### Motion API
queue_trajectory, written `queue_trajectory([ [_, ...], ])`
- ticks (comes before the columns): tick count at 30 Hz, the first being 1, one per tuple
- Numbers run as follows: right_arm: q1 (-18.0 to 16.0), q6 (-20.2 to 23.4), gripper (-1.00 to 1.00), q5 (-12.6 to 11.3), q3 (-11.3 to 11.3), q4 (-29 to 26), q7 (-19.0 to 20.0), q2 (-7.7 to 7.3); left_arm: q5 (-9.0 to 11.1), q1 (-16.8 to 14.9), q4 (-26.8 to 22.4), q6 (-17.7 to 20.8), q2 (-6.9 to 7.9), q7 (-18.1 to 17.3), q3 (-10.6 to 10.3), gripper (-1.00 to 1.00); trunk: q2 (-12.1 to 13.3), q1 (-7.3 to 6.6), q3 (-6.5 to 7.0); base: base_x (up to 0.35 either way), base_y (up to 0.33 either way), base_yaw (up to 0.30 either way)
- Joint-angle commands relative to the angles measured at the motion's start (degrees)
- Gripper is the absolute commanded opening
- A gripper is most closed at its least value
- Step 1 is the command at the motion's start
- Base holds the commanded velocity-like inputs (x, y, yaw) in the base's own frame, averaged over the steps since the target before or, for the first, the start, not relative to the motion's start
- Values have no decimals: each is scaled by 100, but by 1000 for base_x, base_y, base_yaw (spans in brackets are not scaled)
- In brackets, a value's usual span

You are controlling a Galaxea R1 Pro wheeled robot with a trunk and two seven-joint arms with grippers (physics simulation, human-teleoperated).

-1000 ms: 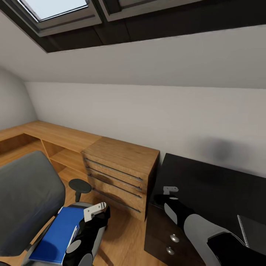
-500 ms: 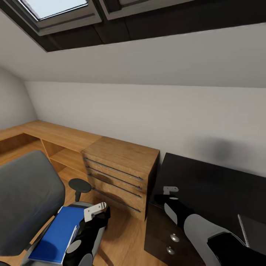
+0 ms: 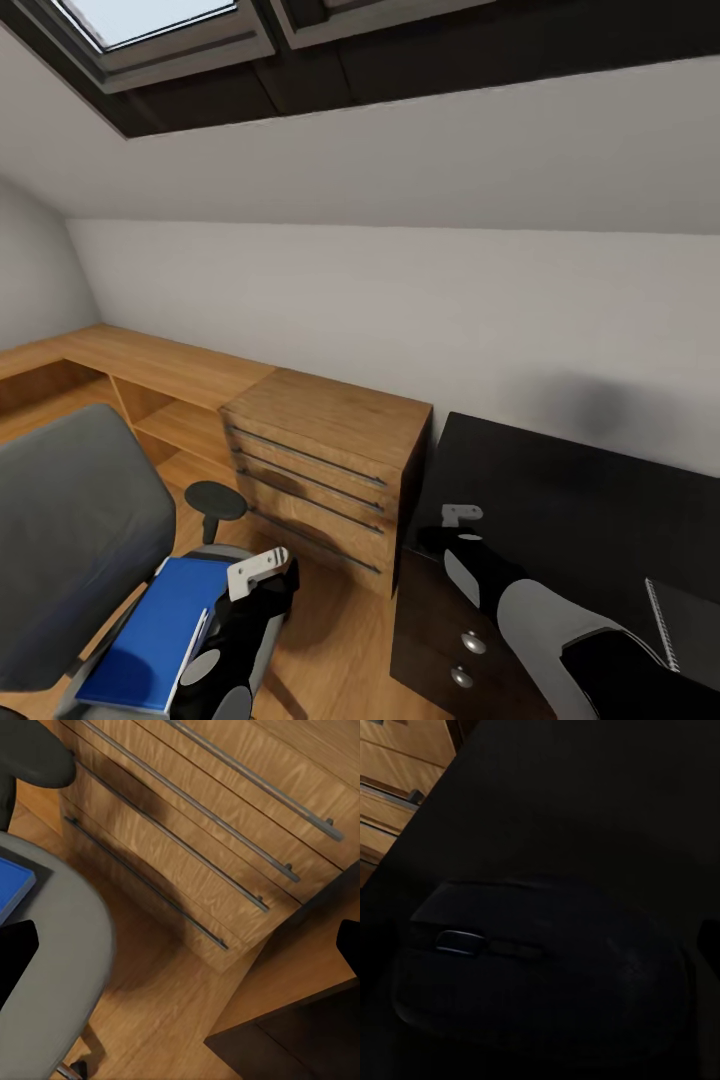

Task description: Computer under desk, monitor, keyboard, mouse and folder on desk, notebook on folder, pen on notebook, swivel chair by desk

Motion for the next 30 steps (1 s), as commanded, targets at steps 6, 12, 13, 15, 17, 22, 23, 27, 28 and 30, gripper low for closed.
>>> queue_trajectory([
  [6,-3,33,100,-47,49,-12,-36,-3,31,-6,-11,16,6,46,-13,100,-124,66,-60,0,0,0],
  [12,-2,33,100,-47,49,-12,-36,-2,31,-6,-8,16,6,46,-14,100,-124,66,-60,0,0,0],
  [13,-2,33,100,-47,49,-12,-36,-2,31,-6,-9,16,6,46,-14,100,-124,66,-60,0,0,0],
  [15,-2,33,100,-47,49,-12,-36,-2,31,-6,-9,16,6,46,-15,100,-124,66,-60,0,0,0],
  [17,-2,33,100,-47,49,-12,-36,-2,31,-6,-10,16,6,46,-14,100,-124,66,-60,0,0,0],
  [22,-3,36,-100,-47,49,-12,-36,-2,31,-6,-9,16,7,46,-14,100,-124,66,-60,0,0,0],
  [23,-3,36,-100,-47,49,-12,-36,-2,31,-6,-10,16,9,46,-14,100,-124,66,-60,0,0,0],
  [27,-3,33,-100,-46,56,-12,-36,-2,31,-5,-11,16,9,46,-13,100,-124,66,-60,0,0,0],
  [28,-4,33,-100,-46,55,-12,-36,-2,31,-6,-11,16,9,46,-13,100,-124,66,-60,0,0,0],
  [30,-6,33,-100,-51,57,-12,-32,-2,31,-5,-11,16,11,46,-13,100,-124,66,-60,0,0,0],
])
